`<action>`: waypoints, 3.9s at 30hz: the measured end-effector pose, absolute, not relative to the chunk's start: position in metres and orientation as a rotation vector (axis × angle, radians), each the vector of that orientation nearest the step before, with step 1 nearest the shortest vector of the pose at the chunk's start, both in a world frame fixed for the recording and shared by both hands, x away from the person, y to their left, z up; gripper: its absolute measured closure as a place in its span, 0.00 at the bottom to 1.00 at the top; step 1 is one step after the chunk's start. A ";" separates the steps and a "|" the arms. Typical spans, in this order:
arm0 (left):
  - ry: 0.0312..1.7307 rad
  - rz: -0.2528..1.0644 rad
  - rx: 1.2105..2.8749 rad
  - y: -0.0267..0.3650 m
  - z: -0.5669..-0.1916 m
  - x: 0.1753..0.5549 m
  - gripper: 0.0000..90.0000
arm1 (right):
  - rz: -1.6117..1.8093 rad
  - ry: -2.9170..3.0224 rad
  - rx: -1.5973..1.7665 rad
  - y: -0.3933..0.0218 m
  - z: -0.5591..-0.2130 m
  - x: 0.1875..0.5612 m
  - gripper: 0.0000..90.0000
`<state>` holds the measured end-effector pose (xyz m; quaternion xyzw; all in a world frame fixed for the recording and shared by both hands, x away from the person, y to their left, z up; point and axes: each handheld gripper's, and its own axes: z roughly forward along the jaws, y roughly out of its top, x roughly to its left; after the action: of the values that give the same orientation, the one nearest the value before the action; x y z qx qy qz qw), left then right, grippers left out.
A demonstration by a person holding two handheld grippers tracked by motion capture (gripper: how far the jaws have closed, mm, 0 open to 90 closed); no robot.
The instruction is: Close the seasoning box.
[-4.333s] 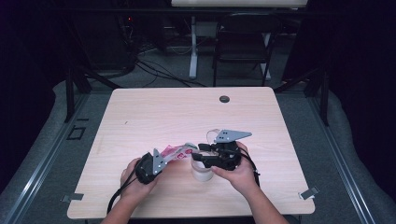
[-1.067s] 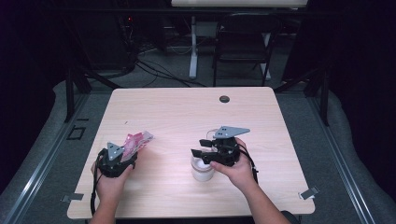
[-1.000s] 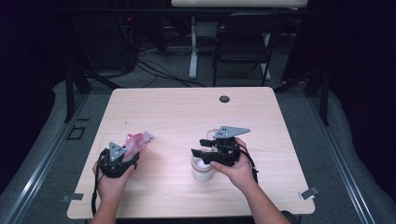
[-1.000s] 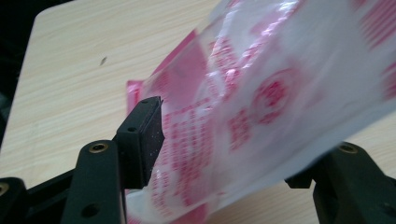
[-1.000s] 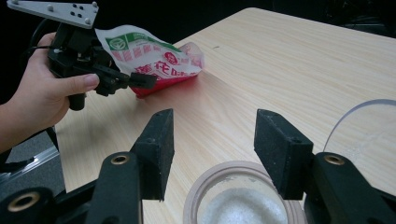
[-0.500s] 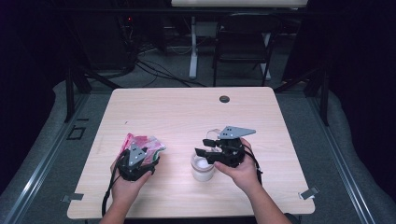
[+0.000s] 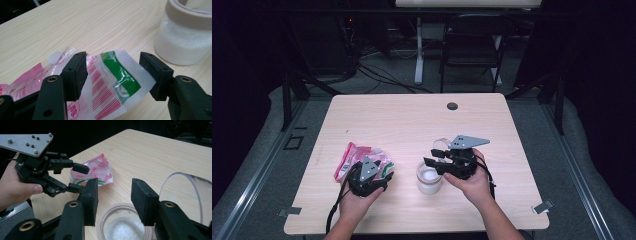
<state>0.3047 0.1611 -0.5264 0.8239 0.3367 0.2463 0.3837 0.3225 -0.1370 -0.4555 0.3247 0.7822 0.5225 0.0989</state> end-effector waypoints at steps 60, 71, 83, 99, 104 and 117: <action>0.857 0.630 2.094 0.157 -0.520 0.303 0.49 | 1.523 2.122 1.087 -0.198 -0.433 0.328 1.00; 0.857 0.630 2.093 0.158 -0.520 0.303 0.51 | 1.483 2.131 1.125 -0.203 -0.441 0.334 1.00; 0.750 0.631 2.150 0.138 -0.503 0.303 0.80 | 1.453 2.159 1.178 -0.201 -0.460 0.344 1.00; 0.652 0.528 2.175 0.097 -0.479 0.320 0.98 | 1.437 2.184 1.185 -0.200 -0.465 0.347 1.00; 0.613 0.489 2.173 0.083 -0.469 0.326 1.00 | 1.445 2.180 1.186 -0.199 -0.465 0.347 1.00; 0.572 0.463 2.168 0.057 -0.454 0.336 1.00 | 1.457 2.205 1.158 -0.192 -0.465 0.344 1.00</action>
<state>0.3364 0.0567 -0.4544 0.8622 0.2277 0.1840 0.4134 0.3441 -0.1923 -0.4647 0.3979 0.7580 0.5009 0.1275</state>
